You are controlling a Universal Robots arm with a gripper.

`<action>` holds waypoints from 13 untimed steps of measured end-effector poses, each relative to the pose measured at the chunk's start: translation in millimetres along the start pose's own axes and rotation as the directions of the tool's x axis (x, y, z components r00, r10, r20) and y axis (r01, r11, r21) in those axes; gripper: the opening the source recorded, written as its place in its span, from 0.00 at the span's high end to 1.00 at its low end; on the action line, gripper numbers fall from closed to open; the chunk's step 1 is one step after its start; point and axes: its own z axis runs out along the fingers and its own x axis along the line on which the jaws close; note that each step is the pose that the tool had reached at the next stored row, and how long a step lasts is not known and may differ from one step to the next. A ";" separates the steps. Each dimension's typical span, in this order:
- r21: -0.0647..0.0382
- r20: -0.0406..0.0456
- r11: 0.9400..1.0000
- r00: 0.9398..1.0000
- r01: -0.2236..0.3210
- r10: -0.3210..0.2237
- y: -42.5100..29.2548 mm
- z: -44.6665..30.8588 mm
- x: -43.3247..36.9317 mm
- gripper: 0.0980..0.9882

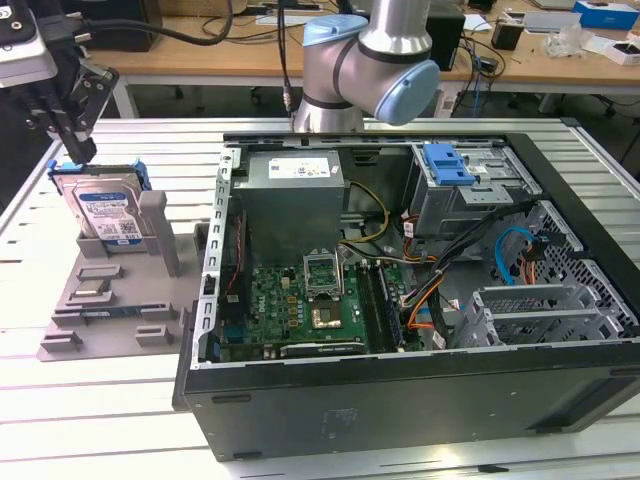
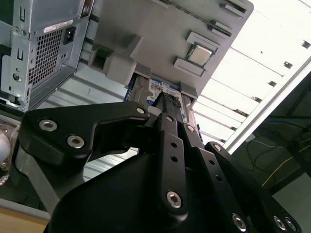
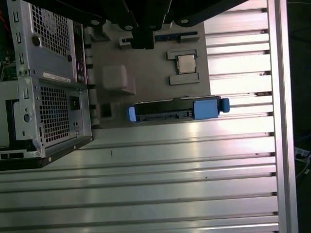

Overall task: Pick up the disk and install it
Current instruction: 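Reach for the disk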

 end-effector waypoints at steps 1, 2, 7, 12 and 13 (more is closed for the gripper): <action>0.001 0.000 1.000 1.000 0.000 0.000 0.5 0.2 1.1 1.00; 0.002 0.000 1.000 1.000 0.000 0.000 1.0 0.3 1.9 1.00; 0.009 0.001 1.000 1.000 0.000 0.000 5.3 1.8 6.7 1.00; 0.017 0.001 1.000 1.000 0.000 0.000 12.6 4.8 22.5 1.00; 0.018 0.001 1.000 1.000 0.000 0.000 13.2 5.1 24.6 1.00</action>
